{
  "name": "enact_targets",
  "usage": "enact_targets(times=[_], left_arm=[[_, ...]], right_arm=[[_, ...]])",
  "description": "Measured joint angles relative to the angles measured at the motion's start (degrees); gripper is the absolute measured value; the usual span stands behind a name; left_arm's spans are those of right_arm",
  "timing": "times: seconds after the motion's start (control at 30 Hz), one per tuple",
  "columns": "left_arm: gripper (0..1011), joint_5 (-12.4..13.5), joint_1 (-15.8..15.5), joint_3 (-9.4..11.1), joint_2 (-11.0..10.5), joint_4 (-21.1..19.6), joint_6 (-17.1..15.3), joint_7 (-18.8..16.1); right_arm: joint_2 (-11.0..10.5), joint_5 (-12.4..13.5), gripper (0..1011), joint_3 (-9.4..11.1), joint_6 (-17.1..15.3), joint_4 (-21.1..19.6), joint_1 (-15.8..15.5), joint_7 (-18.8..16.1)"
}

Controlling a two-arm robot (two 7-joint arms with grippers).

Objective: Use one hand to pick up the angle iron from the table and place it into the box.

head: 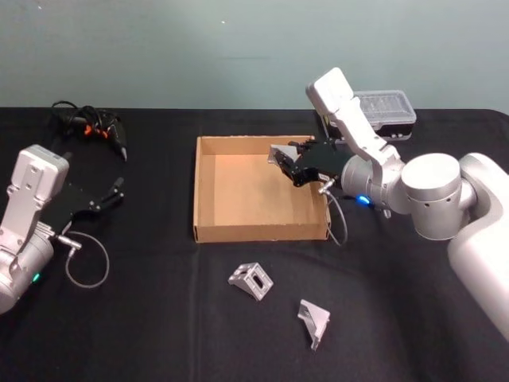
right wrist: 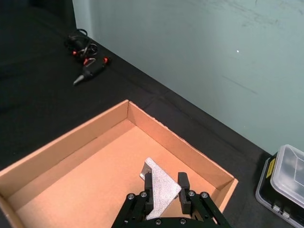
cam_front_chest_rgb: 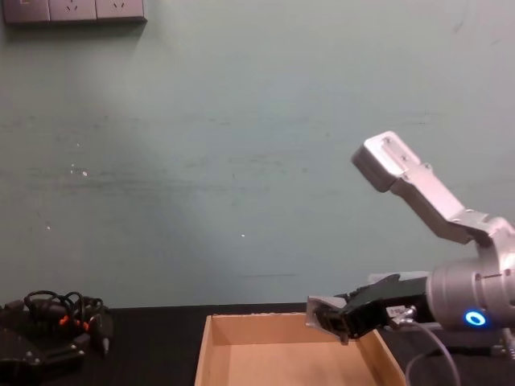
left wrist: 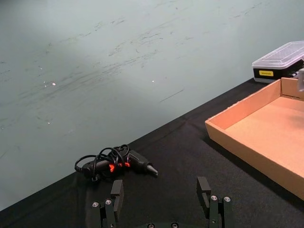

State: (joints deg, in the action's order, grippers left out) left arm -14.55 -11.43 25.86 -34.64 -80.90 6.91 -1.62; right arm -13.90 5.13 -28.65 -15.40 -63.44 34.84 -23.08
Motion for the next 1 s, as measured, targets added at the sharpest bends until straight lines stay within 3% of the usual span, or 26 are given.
enact_targets(times=[0.4,1.0], left_arm=[[1011,0.0,0.0,0.0,0.0,0.0,0.0,0.0],[1011,0.0,0.0,0.0,0.0,0.0,0.0,0.0]], right_arm=[[2.9,-2.5,302,-0.1,0.9,6.7,3.0,-0.1],[4.9,-4.5,302,0.4,1.3,10.2,4.7,-0.8]])
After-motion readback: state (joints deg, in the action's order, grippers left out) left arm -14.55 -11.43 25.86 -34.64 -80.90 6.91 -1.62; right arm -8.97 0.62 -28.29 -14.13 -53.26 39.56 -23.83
